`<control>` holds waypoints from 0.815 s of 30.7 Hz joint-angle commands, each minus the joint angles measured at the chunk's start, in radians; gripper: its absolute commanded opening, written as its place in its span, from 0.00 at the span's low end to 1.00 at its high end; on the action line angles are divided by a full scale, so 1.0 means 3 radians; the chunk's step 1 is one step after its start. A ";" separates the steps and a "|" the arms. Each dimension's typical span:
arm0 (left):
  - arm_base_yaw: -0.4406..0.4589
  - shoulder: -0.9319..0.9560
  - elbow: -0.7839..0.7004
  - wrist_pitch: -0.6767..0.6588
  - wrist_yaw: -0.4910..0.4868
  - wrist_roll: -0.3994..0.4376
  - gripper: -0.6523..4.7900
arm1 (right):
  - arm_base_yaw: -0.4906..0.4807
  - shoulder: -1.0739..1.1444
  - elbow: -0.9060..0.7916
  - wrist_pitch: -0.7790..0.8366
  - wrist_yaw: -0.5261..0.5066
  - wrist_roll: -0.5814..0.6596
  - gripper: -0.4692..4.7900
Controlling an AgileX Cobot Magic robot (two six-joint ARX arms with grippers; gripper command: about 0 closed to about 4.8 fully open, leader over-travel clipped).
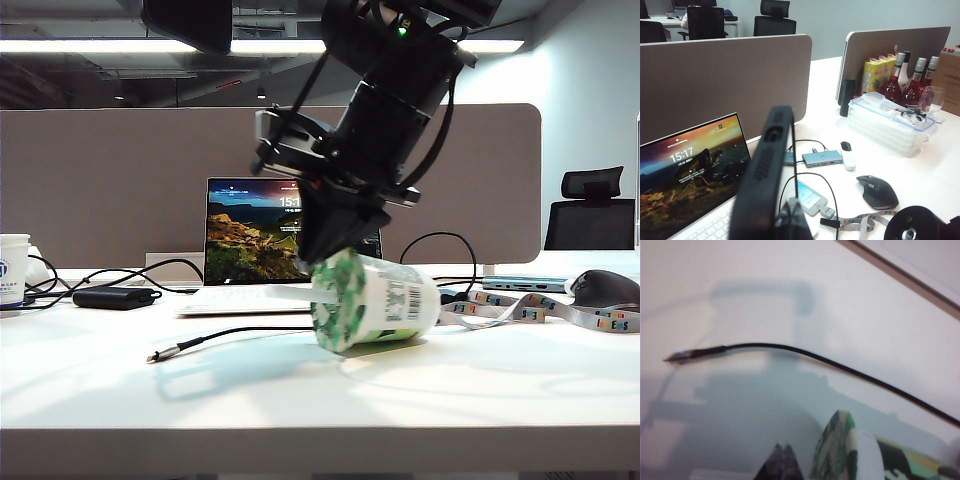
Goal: Pick up the black phone, pick up the charger plug, insert the charger plug into the phone's charging port, and finally place the connected phone back on the desk.
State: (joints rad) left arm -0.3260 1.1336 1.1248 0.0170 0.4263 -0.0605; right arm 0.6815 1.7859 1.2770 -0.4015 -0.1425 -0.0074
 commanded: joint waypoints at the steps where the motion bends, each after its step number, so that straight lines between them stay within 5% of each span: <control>1: 0.0004 -0.0032 0.0025 0.0118 0.0015 0.0004 0.11 | -0.0051 -0.0013 0.0011 -0.0111 0.0169 0.0014 0.08; 13: 0.0003 -0.0032 0.0025 0.0069 0.0015 0.0004 0.11 | -0.0435 -0.0013 0.0010 -0.0347 0.0509 0.0013 0.08; 25: 0.0004 -0.0032 0.0025 0.0071 0.0013 0.0013 0.11 | -0.0460 -0.0301 0.0014 -0.0200 0.0240 0.0134 0.08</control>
State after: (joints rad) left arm -0.3260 1.1320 1.1248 -0.0006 0.4259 -0.0601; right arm 0.5335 1.7226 1.2766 -0.5056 -0.0551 0.0109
